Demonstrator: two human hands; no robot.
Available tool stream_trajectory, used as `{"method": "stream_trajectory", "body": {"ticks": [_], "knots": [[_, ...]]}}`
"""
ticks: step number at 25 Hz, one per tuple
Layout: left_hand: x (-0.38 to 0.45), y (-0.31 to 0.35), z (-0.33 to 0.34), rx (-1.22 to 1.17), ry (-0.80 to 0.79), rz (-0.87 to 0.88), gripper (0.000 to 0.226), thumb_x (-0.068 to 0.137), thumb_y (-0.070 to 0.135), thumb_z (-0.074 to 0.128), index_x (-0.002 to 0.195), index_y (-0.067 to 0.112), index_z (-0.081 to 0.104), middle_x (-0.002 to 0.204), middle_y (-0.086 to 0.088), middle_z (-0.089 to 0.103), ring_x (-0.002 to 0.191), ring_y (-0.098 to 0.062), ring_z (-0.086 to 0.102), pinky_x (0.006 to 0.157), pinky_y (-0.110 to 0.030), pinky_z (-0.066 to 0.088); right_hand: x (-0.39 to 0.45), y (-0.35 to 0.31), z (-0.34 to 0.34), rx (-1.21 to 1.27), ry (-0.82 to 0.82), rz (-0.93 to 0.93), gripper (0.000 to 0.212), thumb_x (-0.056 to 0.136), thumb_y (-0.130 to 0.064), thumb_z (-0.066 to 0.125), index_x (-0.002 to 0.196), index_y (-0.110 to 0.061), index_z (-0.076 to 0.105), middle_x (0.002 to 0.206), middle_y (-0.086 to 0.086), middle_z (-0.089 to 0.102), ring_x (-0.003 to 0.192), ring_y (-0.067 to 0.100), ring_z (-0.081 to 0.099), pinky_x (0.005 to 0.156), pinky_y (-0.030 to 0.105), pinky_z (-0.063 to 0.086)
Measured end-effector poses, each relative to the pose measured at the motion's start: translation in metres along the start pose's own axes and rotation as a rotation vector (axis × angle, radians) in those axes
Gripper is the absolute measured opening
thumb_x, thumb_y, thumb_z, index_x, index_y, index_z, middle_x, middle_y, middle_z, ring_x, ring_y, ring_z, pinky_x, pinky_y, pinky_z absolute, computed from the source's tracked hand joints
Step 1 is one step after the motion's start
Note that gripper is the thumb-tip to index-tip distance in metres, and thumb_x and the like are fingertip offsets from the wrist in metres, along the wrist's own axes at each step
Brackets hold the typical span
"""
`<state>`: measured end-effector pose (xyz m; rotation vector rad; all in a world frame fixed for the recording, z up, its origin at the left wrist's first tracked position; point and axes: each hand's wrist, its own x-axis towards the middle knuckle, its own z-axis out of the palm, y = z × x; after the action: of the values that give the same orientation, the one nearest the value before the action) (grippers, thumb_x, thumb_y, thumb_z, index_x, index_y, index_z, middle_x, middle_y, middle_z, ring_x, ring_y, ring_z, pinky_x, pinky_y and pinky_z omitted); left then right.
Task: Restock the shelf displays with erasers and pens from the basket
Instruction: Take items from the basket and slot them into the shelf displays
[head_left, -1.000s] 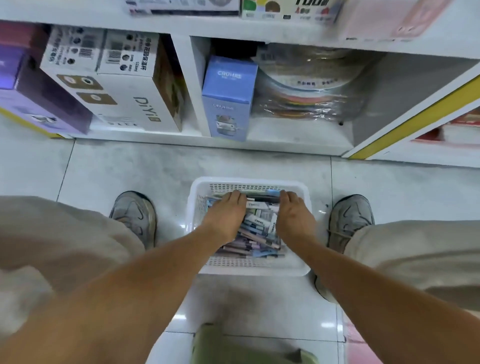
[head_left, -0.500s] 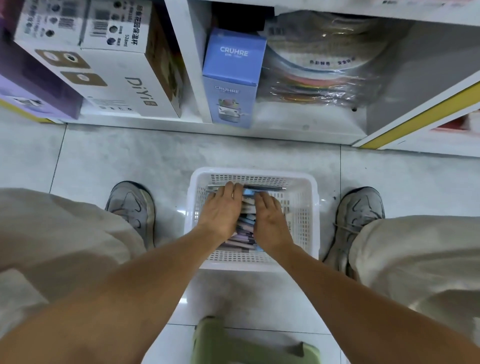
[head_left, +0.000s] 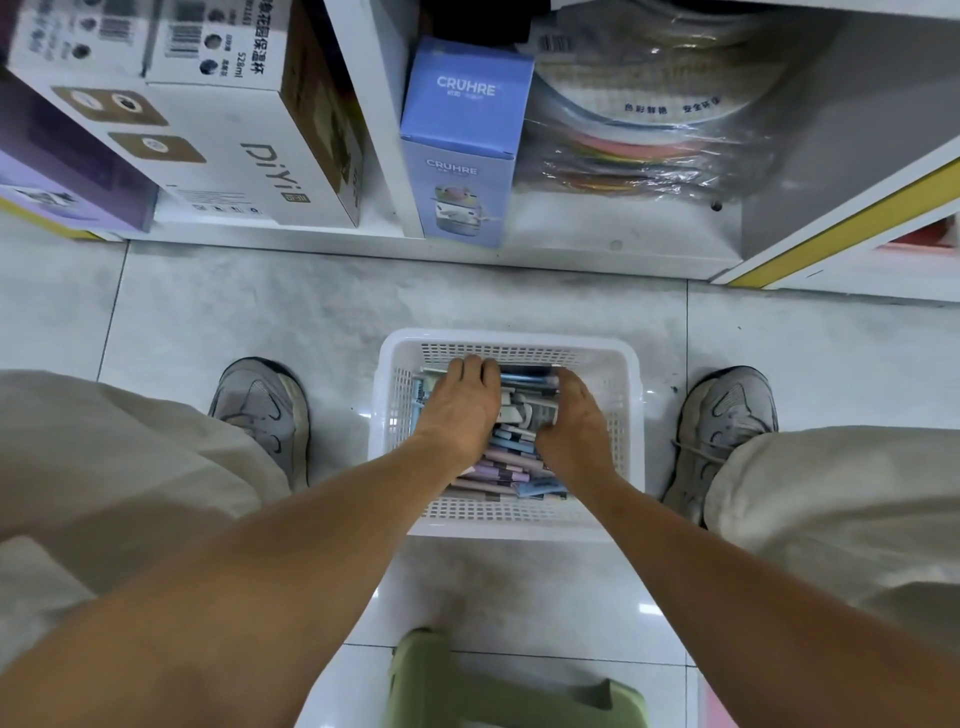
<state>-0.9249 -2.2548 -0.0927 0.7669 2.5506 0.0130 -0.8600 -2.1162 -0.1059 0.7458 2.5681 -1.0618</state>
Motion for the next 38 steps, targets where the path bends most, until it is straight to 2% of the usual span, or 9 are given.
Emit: {"method": "stream_trajectory", "body": {"ticks": [5, 8, 15, 19, 23, 28, 33, 36, 38], "knots": [[-0.008, -0.007, 0.002, 0.050, 0.027, -0.031, 0.080, 0.079, 0.015, 0.071, 0.143, 0.001, 0.025, 0.130, -0.015, 0.040, 0.118, -0.030, 0.043, 0.096, -0.040, 0.044, -0.003, 0.004, 0.003, 0.020, -0.070, -0.042, 0.084, 0.074, 0.017, 0.059, 0.149, -0.015, 0.040, 0.142, 0.005, 0.053, 0.129, 0.025, 0.047, 0.104, 0.037, 0.046], [-0.005, -0.002, -0.003, 0.076, 0.048, -0.021, 0.073, 0.074, 0.006, 0.068, 0.137, 0.000, 0.031, 0.129, -0.016, 0.040, 0.116, -0.030, 0.043, 0.096, -0.039, 0.044, -0.001, 0.003, 0.002, 0.008, 0.046, 0.039, 0.074, 0.075, 0.017, 0.058, 0.143, -0.008, 0.041, 0.137, 0.010, 0.049, 0.119, 0.030, 0.053, 0.090, 0.032, 0.049], [-0.007, -0.006, 0.004, 0.006, 0.032, -0.020, 0.075, 0.074, 0.002, 0.068, 0.138, 0.004, 0.030, 0.129, -0.016, 0.039, 0.116, -0.030, 0.043, 0.094, -0.039, 0.045, 0.003, -0.007, 0.005, 0.146, -0.036, 0.016, 0.069, 0.076, 0.015, 0.056, 0.138, -0.014, 0.050, 0.126, 0.008, 0.061, 0.118, 0.027, 0.056, 0.102, 0.045, 0.049], [-0.002, -0.007, 0.002, 0.048, 0.049, -0.050, 0.065, 0.074, 0.009, 0.069, 0.131, 0.010, 0.037, 0.123, -0.016, 0.042, 0.112, -0.032, 0.044, 0.094, -0.043, 0.043, 0.003, -0.007, 0.006, 0.229, -0.005, 0.103, 0.079, 0.078, 0.016, 0.058, 0.148, -0.014, 0.038, 0.137, 0.007, 0.051, 0.124, 0.025, 0.054, 0.104, 0.042, 0.049], [-0.005, -0.005, 0.009, 0.102, 0.059, -0.025, 0.052, 0.078, 0.008, 0.064, 0.125, 0.008, 0.042, 0.122, -0.015, 0.049, 0.112, -0.031, 0.046, 0.097, -0.041, 0.041, 0.006, -0.009, 0.009, 0.034, -0.104, -0.037, 0.073, 0.077, 0.016, 0.058, 0.146, -0.009, 0.045, 0.142, 0.007, 0.048, 0.130, 0.024, 0.048, 0.108, 0.026, 0.039], [0.006, -0.017, 0.004, 0.153, 0.000, 0.023, 0.064, 0.074, 0.021, 0.071, 0.129, 0.004, 0.042, 0.125, -0.016, 0.047, 0.115, -0.032, 0.044, 0.099, -0.043, 0.039, 0.001, -0.018, 0.018, -0.067, -0.061, -0.264, 0.049, 0.089, 0.010, 0.056, 0.136, -0.002, 0.056, 0.130, 0.015, 0.061, 0.118, 0.031, 0.059, 0.103, 0.039, 0.048], [0.017, -0.013, 0.005, 0.175, -0.102, 0.098, 0.064, 0.072, 0.008, 0.072, 0.129, 0.004, 0.042, 0.123, -0.018, 0.050, 0.114, -0.033, 0.048, 0.097, -0.044, 0.043, 0.009, -0.007, 0.007, -0.025, -0.035, -0.131, 0.040, 0.091, -0.007, 0.068, 0.129, -0.016, 0.063, 0.110, 0.011, 0.071, 0.101, 0.027, 0.066, 0.089, 0.035, 0.053], [0.021, -0.016, 0.009, 0.118, -0.141, 0.142, 0.065, 0.070, 0.006, 0.072, 0.128, 0.007, 0.043, 0.121, -0.014, 0.053, 0.114, -0.030, 0.049, 0.096, -0.042, 0.042, 0.012, -0.003, 0.005, 0.014, -0.085, -0.145, 0.039, 0.085, -0.009, 0.076, 0.123, -0.012, 0.067, 0.106, 0.009, 0.072, 0.095, 0.023, 0.066, 0.089, 0.036, 0.054], [0.023, -0.017, 0.013, -0.002, -0.187, 0.128, 0.061, 0.072, 0.012, 0.073, 0.126, 0.008, 0.045, 0.114, -0.012, 0.058, 0.108, -0.029, 0.055, 0.086, -0.036, 0.046, 0.008, 0.000, 0.005, 0.026, -0.109, -0.186, 0.039, 0.082, -0.007, 0.079, 0.119, -0.010, 0.067, 0.104, 0.008, 0.072, 0.089, 0.021, 0.067, 0.085, 0.032, 0.054]]}}
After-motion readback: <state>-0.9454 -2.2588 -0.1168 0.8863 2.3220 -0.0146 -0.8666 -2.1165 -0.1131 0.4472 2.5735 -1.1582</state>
